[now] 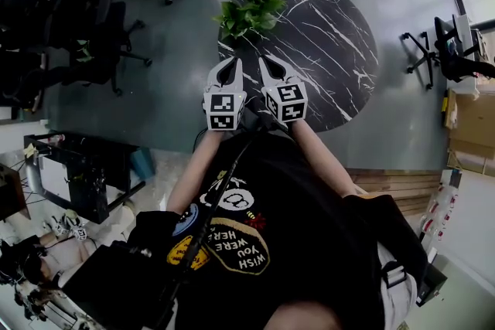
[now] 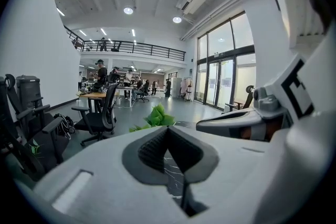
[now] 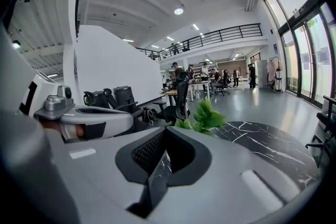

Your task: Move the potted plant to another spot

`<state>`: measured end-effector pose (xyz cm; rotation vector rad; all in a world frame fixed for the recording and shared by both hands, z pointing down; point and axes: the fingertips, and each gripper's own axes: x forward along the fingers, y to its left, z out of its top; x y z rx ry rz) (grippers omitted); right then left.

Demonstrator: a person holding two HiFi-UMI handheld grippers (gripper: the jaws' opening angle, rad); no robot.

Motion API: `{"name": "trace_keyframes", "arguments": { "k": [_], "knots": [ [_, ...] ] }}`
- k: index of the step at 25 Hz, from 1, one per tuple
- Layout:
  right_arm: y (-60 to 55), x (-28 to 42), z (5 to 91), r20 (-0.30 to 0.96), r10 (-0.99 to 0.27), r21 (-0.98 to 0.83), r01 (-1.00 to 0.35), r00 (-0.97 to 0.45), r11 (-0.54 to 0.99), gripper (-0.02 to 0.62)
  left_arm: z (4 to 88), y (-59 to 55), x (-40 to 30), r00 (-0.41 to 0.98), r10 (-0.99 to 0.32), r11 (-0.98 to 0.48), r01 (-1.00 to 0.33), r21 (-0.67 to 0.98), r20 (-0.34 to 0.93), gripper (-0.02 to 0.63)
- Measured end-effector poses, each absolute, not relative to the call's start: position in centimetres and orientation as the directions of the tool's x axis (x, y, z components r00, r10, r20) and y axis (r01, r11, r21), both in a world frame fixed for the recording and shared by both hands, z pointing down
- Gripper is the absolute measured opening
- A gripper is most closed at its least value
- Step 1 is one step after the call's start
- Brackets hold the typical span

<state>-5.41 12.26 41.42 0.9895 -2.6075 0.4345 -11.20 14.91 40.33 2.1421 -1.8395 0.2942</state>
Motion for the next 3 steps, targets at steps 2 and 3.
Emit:
{"name": "trace_keyframes", "arguments": {
  "k": [2,3],
  "knots": [
    [12.76,-5.51,41.43,0.396,-0.578,-0.17,-0.676,-0.713,0.717,0.003,40.29,15.04,-11.15,0.162,-0.925,-0.139,-0.986,0.092,0.345,0.005],
    [13.03,-5.54,41.45,0.397,-0.576,-0.17,-0.675,-0.714,0.718,0.002,40.28,15.12,-11.13,0.164,-0.924,-0.141,-0.986,0.092,0.344,0.005]
  ]
}}
